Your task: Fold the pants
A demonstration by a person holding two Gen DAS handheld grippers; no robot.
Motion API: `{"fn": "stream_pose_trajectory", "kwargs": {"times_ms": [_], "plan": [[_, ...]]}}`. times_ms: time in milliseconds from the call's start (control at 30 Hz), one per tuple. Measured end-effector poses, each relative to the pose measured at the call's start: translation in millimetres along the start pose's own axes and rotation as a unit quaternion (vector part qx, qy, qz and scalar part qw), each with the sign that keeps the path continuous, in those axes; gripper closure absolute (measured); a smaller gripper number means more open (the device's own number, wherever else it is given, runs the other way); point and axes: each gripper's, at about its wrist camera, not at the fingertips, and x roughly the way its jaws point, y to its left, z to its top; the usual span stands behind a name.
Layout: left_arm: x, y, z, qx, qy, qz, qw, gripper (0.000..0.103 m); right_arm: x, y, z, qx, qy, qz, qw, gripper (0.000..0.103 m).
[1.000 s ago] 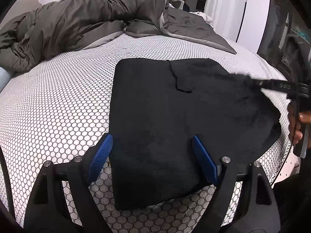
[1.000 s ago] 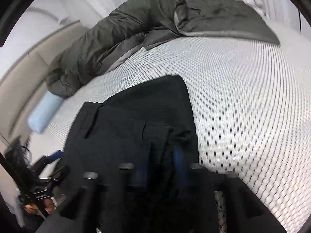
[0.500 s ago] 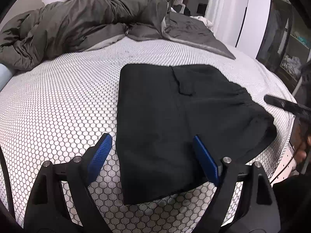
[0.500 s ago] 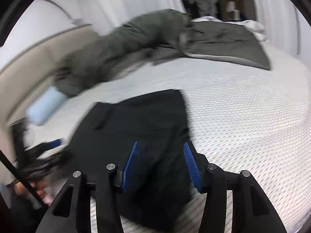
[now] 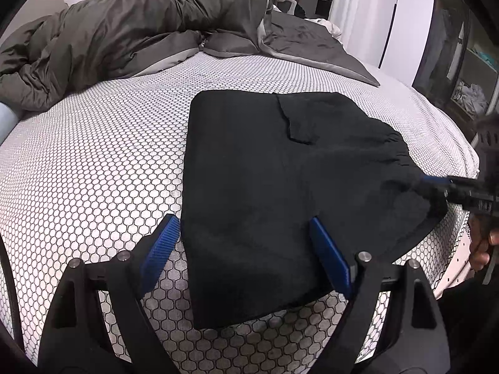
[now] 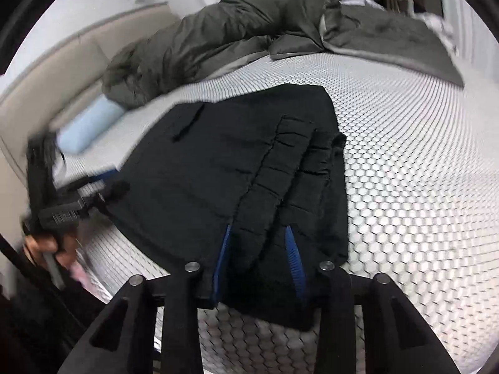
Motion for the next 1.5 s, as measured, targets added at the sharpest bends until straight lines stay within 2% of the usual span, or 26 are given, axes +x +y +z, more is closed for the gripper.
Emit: {"fn": "stream_pose_trajectory", "kwargs": {"times_ms": [133, 233, 267, 367, 400, 467, 500, 533, 567, 600, 633, 700, 767, 800, 833, 900, 933, 1000, 1200, 1267, 1300, 1367, 1400, 1500], "plan": [[-0.5, -0.2, 0.1, -0.001, -0.001, 0.0, 1.0, 0.019, -3.7, 19.1, 7.4, -0.02, -0.02, -0.035, 0.999, 0.095], [-2.2, 2.5, -0.2, 0.0, -0.003, -0.006, 1.0, 0.019, -26.4, 34.1, 6.9, -0.037, -0.057, -0.033, 0.997, 0.097], [-1.4, 2.6, -0.8, 0.001, -0.002, -0.008, 1.0, 0.019, -25.4, 33.3, 6.5, -0.039, -0.051, -0.036, 0.997, 0.097], [3.2, 1.3, -1.6, 0.002, 0.007, -0.009, 0.9999, 0.019, 5.9, 16.2, -0.8, -0.017, 0.012, -0.06, 0.998, 0.096], [1.9, 1.0, -0.8, 0.002, 0.005, -0.006, 1.0, 0.019, 5.2, 16.0, -0.7, -0.013, 0.006, -0.057, 0.998, 0.095], [-3.3, 2.3, 0.6, 0.0, -0.001, -0.012, 0.9999, 0.019, -12.3, 20.5, 4.1, -0.014, -0.022, -0.041, 0.999, 0.088], [-6.9, 5.9, 1.3, -0.004, -0.006, -0.018, 0.9998, 0.019, -23.6, 20.5, 4.9, -0.013, -0.044, -0.033, 0.998, 0.073], [-8.7, 9.8, 1.6, -0.009, -0.011, -0.012, 0.9998, 0.019, -29.8, 19.5, 4.6, -0.009, -0.054, -0.031, 0.998, 0.049], [-9.6, 14.9, 1.7, -0.014, -0.013, 0.0, 0.9998, 0.019, -34.1, 14.2, 4.4, 0.0, -0.06, -0.034, 0.998, 0.04], [-8.7, 25.0, 1.9, -0.03, -0.01, 0.009, 0.9995, 0.019, -34.8, 7.0, 4.1, 0.013, -0.059, -0.037, 0.998, 0.035], [-6.5, 33.1, 2.2, -0.047, -0.005, 0.005, 0.9989, 0.019, -34.0, 1.4, 4.3, 0.024, -0.054, -0.038, 0.998, 0.035], [2.9, 50.2, 2.3, -0.09, 0.014, -0.033, 0.9952, 0.028, -25.6, -12.8, 6.6, 0.056, -0.035, -0.038, 0.997, 0.035], [14.4, 55.3, 2.5, -0.11, 0.04, -0.079, 0.99, 0.058, -14.1, -19.7, 11.7, 0.077, -0.015, -0.026, 0.997, 0.035], [17.0, 56.2, 4.3, -0.113, 0.044, -0.085, 0.989, 0.06, -8.1, -22.5, 14.9, 0.086, -0.004, -0.023, 0.996, 0.037], [17.4, 54.9, 6.4, -0.111, 0.043, -0.089, 0.9888, 0.065, 1.1, -26.5, 18.2, 0.094, 0.009, -0.022, 0.995, 0.047], [19.8, 53.1, 15.1, -0.101, 0.043, -0.084, 0.9905, 0.066, 9.8, -26.8, 25.3, 0.105, 0.013, -0.008, 0.994, 0.069], [22.9, 53.7, 20.6, -0.097, 0.043, -0.081, 0.9911, 0.067, 11.7, -26.3, 29.8, 0.102, 0.011, -0.008, 0.995, 0.075], [35.3, 57.0, 36.5, -0.09, 0.044, -0.068, 0.9927, 0.068, 19.2, -23.6, 42.1, 0.096, 0.005, -0.011, 0.995, 0.08], [64.8, 70.0, 65.7, -0.104, 0.045, -0.042, 0.9927, 0.068, 60.5, -28.5, 88.9, 0.088, -0.004, -0.032, 0.996, 0.08], [68.2, 68.3, 67.8, -0.103, 0.042, -0.039, 0.993, 0.066, 64.0, -31.6, 90.4, 0.091, -0.005, -0.032, 0.995, 0.078], [67.3, 68.0, 67.4, -0.1, 0.037, -0.034, 0.9937, 0.064, 62.7, -31.7, 90.8, 0.088, -0.007, -0.032, 0.996, 0.074], [63.2, 67.4, 63.3, -0.095, 0.03, -0.018, 0.9948, 0.05, 53.0, -32.5, 88.4, 0.087, -0.017, -0.044, 0.995, 0.052], [59.8, 68.0, 63.0, -0.095, 0.022, -0.001, 0.9952, 0.047, 46.0, -31.7, 88.9, 0.084, -0.032, -0.049, 0.995, 0.041], [44.4, 65.0, 60.0, -0.09, -0.014, 0.028, 0.9954, 0.036, 24.1, -20.9, 86.2, 0.066, -0.048, -0.066, 0.994, 0.036]]}}
